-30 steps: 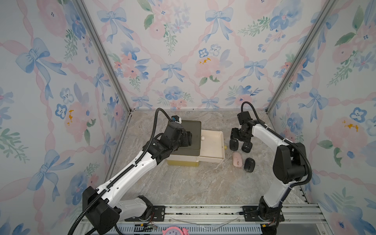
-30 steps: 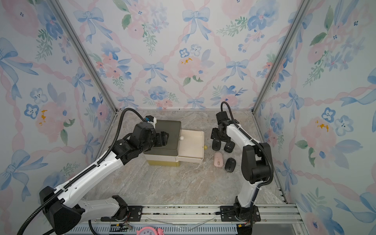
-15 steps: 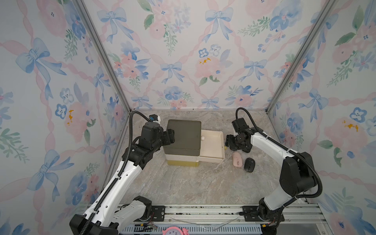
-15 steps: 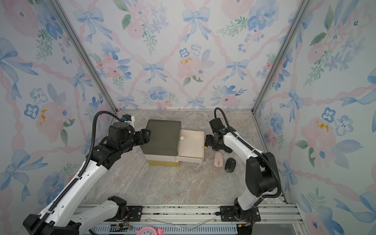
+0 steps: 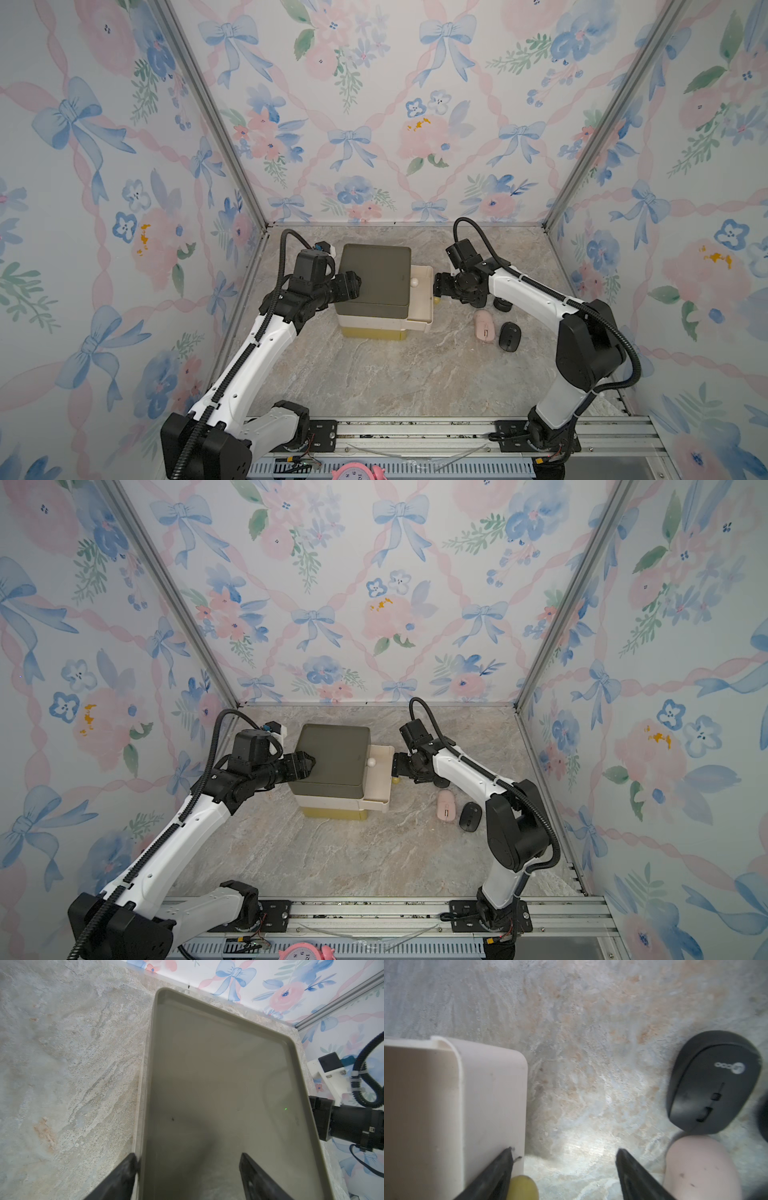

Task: Take the mice out of the drawer
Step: Close the drawer of the storage box.

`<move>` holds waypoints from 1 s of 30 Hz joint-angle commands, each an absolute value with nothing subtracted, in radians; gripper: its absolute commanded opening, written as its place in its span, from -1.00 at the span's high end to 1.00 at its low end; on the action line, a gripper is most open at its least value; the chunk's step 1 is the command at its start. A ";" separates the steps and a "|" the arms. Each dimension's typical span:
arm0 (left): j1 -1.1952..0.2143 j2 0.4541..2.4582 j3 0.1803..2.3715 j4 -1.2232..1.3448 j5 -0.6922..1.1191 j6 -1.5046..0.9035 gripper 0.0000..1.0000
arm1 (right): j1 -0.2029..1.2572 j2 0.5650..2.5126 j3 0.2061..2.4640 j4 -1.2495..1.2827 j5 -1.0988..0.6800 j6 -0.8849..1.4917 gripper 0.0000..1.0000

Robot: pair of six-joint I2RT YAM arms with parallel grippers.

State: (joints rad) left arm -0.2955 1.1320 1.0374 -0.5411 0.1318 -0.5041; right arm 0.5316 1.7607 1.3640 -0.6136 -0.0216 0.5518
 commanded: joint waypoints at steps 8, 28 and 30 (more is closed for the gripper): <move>-0.299 1.150 1.019 -0.513 0.197 -0.506 -0.55 | 0.610 1.828 1.381 -0.445 -0.159 0.657 -0.63; -0.298 1.152 1.007 -0.492 0.178 -0.521 -0.47 | 0.552 1.634 1.020 -0.113 -0.388 0.892 -0.28; -0.300 1.153 1.004 -0.488 0.182 -0.524 -0.47 | 0.567 1.641 1.029 -0.109 -0.391 0.898 -0.25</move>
